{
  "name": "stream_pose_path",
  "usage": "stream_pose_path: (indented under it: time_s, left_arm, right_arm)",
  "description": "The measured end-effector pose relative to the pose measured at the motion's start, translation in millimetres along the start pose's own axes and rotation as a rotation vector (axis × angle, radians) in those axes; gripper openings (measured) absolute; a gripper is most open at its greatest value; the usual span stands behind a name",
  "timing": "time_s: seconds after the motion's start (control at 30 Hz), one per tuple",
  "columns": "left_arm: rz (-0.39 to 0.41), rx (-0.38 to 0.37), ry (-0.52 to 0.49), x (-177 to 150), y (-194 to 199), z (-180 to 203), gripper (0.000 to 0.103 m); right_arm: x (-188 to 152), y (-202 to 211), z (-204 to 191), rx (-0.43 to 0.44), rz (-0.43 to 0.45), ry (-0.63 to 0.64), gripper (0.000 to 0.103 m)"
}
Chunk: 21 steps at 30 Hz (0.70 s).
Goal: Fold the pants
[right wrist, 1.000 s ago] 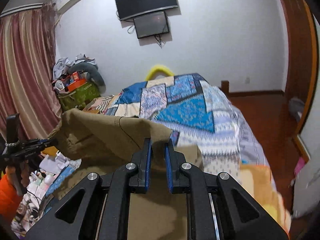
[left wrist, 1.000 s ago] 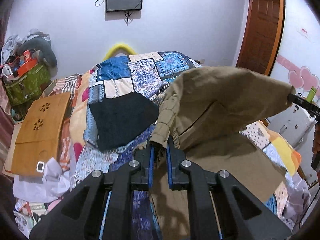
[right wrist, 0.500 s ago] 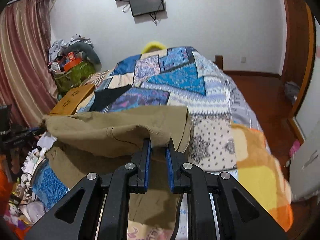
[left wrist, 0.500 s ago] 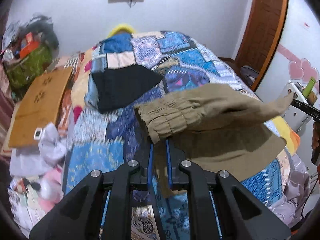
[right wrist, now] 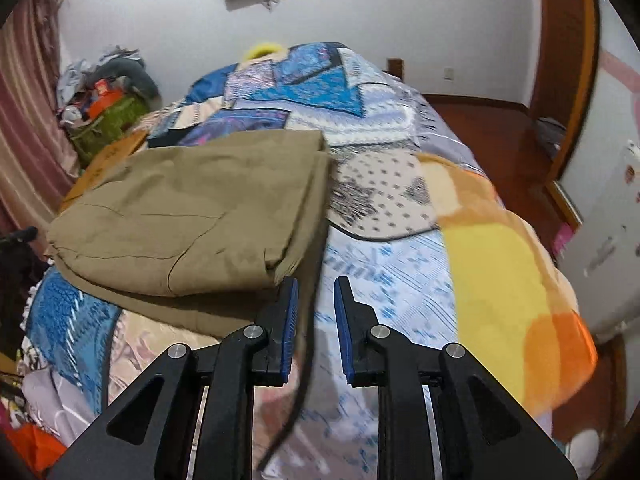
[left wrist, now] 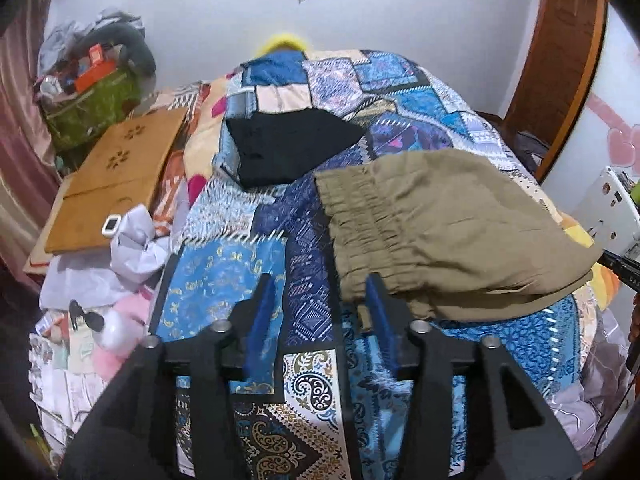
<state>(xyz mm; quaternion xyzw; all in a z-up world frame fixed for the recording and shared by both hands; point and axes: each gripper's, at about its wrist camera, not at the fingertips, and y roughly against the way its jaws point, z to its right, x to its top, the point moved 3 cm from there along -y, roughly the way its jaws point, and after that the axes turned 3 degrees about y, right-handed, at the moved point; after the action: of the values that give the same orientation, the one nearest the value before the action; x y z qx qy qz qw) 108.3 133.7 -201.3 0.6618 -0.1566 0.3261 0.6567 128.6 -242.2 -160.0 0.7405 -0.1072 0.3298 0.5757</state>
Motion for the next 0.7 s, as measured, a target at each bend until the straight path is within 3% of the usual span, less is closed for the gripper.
stream_pose_path:
  time_s: [0.1, 0.17, 0.27, 0.33, 0.57, 0.7]
  left_arm:
    - [0.047, 0.014, -0.030, 8.8, 10.6, 11.0, 0.076]
    - [0.078, 0.006, -0.040, 14.7, 14.8, 19.9, 0.092]
    - [0.081, -0.018, -0.069, 17.2, 13.2, 34.8, 0.096]
    - [0.064, -0.022, -0.113, 15.5, 8.7, 48.3, 0.096]
    - [-0.002, -0.057, -0.288, -6.2, -4.6, 94.8, 0.097]
    - [-0.013, -0.031, -0.380, -16.6, -14.2, 115.9, 0.096]
  right_arm:
    - [7.8, 16.0, -0.3, -0.020, 0.023, 0.014, 0.024]
    - [18.2, 30.7, -6.2, -0.025, 0.071, 0.030, 0.047]
    - [30.2, 44.7, -24.8, -0.017, 0.137, 0.060, 0.070]
    - [34.6, 48.2, -40.0, 0.002, 0.156, 0.083, 0.078]
    - [33.8, 35.9, -96.0, 0.112, 0.143, 0.194, 0.079]
    - [26.1, 18.8, -120.8, 0.161, 0.096, 0.251, 0.079]
